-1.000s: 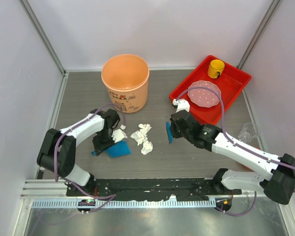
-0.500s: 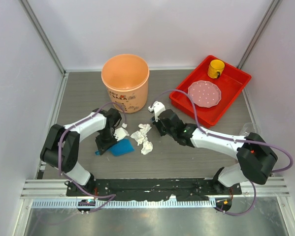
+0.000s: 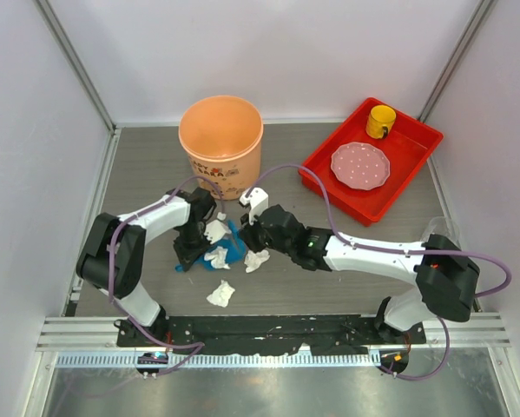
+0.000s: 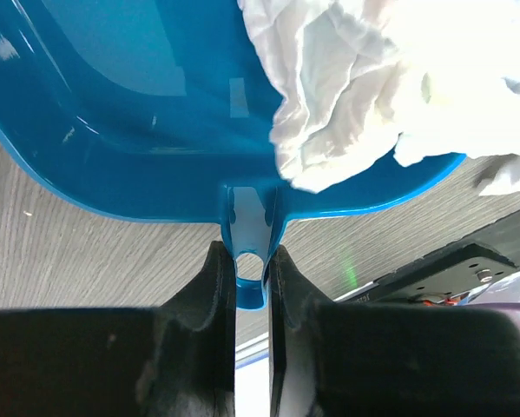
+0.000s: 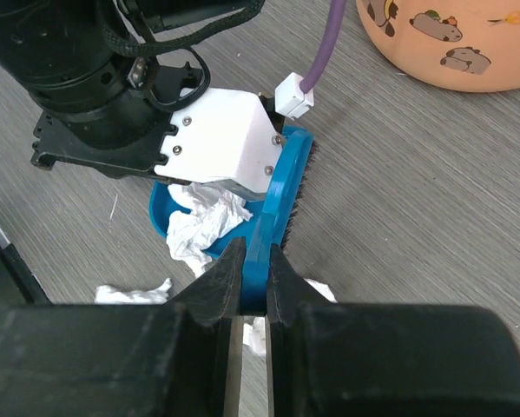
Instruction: Sweep away the paper scraps from the table
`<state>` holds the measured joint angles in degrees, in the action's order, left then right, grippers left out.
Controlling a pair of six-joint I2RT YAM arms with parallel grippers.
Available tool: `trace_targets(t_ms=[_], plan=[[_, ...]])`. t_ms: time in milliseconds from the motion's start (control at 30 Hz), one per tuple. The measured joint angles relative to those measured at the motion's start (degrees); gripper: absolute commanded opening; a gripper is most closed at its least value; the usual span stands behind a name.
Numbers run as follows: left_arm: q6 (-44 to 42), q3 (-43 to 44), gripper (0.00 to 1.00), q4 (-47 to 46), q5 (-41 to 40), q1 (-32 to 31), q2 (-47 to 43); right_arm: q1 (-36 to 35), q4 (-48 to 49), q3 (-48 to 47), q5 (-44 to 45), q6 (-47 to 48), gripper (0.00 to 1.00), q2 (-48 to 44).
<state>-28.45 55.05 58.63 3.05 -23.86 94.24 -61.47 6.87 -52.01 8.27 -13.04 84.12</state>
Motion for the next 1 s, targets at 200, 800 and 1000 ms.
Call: trace_targets(t_ms=[200,800,1000], plan=[[-0.5,0.0,0.00,-0.2,2.9,0.2,-0.6,-0.1,-5.9,-4.4,4.4,-2.2,0.01,-0.2],[-11.0,-4.2,0.00,2.0,2.7,0.2,-8.9,-1.0,-37.4,-4.3,21.4,-19.5,0.01,-15.4],[-12.5,-5.0,0.00,2.0,2.5,-1.2,-8.7,-1.0,-36.3,2.8,13.6,-27.3,0.01,-13.8]])
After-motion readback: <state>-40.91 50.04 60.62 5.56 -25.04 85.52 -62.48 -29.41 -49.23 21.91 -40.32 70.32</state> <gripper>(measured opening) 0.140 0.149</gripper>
